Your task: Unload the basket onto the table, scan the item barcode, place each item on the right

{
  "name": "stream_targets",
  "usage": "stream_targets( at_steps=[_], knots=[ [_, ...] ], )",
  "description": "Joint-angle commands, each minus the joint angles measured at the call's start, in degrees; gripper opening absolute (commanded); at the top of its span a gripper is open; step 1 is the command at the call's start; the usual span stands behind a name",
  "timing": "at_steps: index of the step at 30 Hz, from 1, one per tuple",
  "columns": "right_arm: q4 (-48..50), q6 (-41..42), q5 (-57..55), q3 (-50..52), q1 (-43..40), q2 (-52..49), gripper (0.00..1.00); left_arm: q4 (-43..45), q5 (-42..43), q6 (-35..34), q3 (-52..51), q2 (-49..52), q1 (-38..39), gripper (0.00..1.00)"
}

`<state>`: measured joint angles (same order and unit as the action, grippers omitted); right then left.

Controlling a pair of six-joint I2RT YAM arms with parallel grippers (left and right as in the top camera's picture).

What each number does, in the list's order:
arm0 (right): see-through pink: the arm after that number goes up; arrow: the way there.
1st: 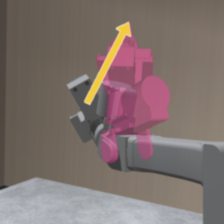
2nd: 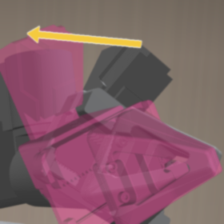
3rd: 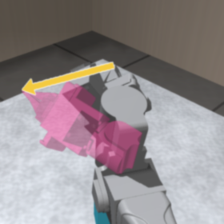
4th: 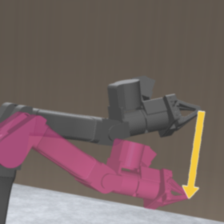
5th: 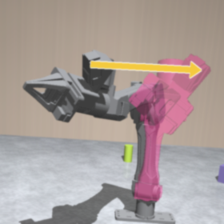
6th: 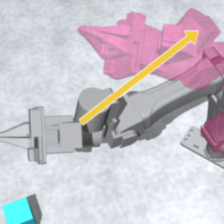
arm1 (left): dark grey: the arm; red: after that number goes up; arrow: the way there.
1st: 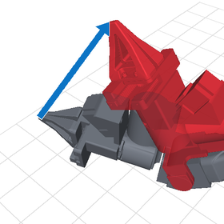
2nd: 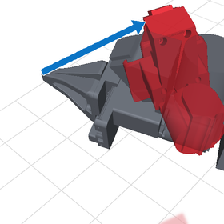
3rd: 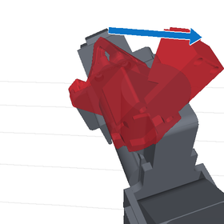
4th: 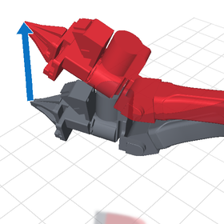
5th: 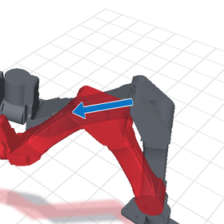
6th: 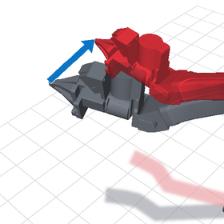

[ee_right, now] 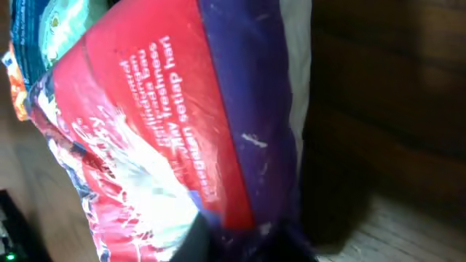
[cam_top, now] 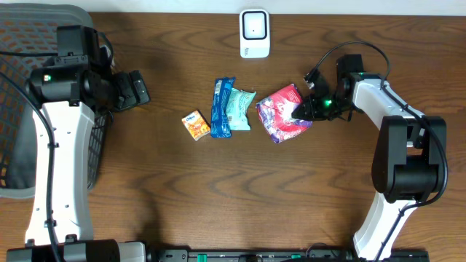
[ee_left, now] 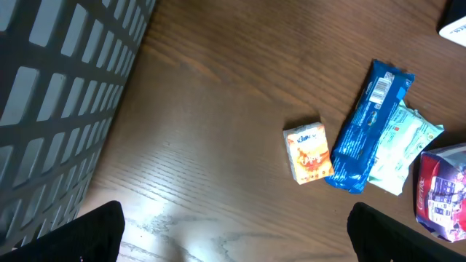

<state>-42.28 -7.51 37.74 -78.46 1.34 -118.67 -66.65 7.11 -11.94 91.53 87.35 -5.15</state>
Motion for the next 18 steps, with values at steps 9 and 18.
stream_targets(
  at_steps=[9, 18],
  knots=[
    [-3.3, 21.2, 0.3, -9.1, 0.1, 4.2, 0.01, -0.2, -0.5, 0.3, 0.1, 0.0, -0.2, 0.98],
    [16.0, 43.9, -0.7, -15.0, 3.1, 7.9, 0.01, -0.2, -0.5, 0.3, 0.1, 0.0, -0.2, 0.98]
  ],
)
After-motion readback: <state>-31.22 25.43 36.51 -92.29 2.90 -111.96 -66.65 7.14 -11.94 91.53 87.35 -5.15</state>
